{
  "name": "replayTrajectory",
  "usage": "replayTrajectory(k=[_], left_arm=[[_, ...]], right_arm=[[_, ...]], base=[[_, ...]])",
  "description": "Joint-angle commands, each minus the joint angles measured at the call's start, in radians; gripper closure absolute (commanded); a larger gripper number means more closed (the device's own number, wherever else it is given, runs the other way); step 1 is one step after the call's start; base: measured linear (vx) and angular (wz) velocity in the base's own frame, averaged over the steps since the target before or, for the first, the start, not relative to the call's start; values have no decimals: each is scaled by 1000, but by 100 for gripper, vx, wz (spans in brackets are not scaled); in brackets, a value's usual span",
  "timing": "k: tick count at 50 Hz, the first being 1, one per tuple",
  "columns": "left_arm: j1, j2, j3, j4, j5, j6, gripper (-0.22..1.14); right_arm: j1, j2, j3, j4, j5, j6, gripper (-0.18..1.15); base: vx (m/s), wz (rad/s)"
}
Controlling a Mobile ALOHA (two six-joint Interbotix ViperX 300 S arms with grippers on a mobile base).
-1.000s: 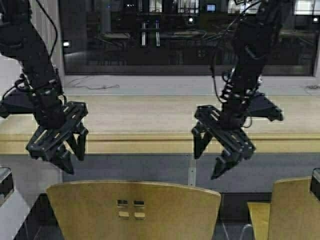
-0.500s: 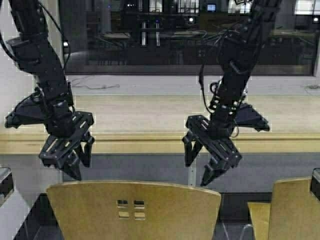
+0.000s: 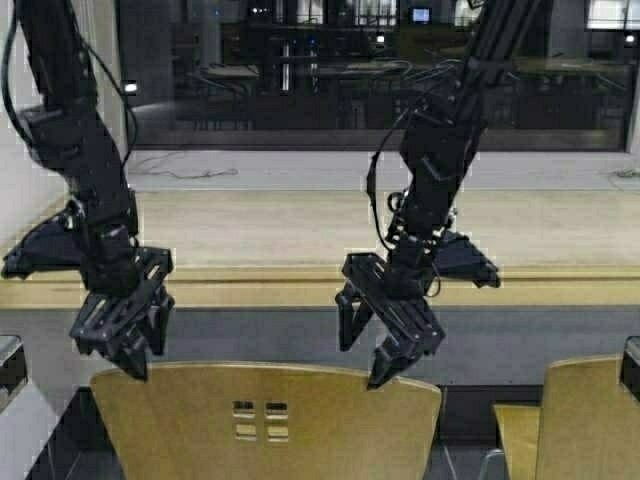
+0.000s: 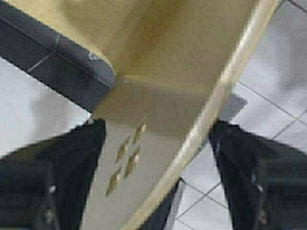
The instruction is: Push the chairs under the table
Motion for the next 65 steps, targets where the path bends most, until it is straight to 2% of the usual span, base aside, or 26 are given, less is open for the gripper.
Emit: replayTrajectory(k=[1,26,32,36,39,46,48,51,65], left_arm=[[2,20,-54,6,-5,3,11],[12,210,-225,14,3,3,11],[12,230,-245,15,11,3,18],[12,235,-255,15,11,3,32],[12,239,-261,15,12,3,45],[12,239,-272,15,29,3,77],[12,236,-270,15,37,3,85],[12,232,-268,15,51,6,90],[12,218,-284,17,64,12,89]], right_arm=[[2,23,-63,5,-3,-3,0],[-9,207,-230,14,3,-23,1],[-15,219,-241,14,3,-26,4],[-18,222,-239,14,3,-28,14],[-21,222,-241,12,3,-28,28],[-32,218,-233,12,3,-37,74],[-34,213,-232,12,3,-41,85],[-34,202,-222,12,3,-43,96],[-67,160,-218,9,-9,-46,93]], base=[[0,0],[0,0],[0,0],[0,0],[0,0],[0,0],[-1,-1],[0,0],[4,1]])
